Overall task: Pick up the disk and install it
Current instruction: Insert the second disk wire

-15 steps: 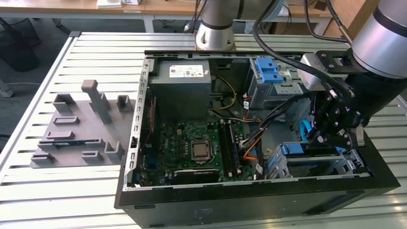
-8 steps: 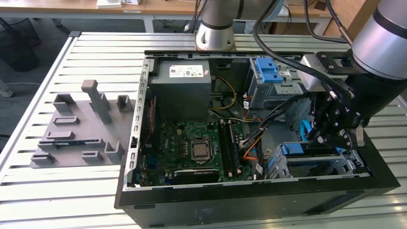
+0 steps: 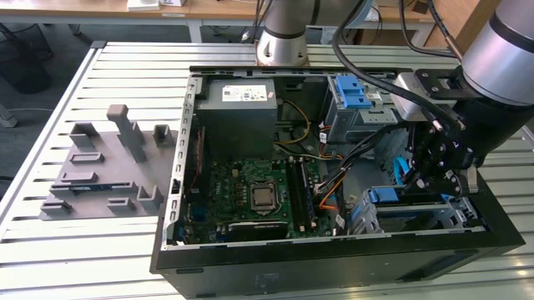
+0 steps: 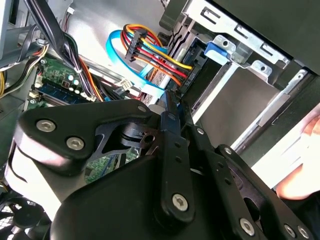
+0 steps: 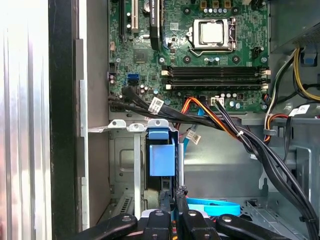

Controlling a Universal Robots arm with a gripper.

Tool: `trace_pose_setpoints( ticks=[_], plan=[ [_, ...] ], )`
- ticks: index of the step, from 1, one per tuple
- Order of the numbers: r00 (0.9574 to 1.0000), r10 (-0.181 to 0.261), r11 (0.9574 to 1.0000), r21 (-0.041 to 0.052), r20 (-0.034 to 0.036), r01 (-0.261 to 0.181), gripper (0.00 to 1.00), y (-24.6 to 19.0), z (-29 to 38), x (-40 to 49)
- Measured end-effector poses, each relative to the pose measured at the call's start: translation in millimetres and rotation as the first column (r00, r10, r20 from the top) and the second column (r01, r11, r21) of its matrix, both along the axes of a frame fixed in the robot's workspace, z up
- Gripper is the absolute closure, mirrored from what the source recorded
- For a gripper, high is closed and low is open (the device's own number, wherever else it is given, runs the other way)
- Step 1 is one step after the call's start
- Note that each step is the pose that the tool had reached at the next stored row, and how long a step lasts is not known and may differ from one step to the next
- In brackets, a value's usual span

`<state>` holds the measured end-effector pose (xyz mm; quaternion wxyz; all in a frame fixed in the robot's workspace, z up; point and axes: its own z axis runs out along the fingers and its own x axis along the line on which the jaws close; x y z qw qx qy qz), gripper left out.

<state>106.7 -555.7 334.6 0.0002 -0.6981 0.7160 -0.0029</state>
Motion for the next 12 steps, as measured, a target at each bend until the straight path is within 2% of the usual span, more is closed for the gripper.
trace_pose_setpoints(
  ticks=[12],
  plan=[
    [1.0,-0.002,1.0,0.0014,-0.0001,0.002,0.84,-0.2,-3.6,0.4]
  ],
)
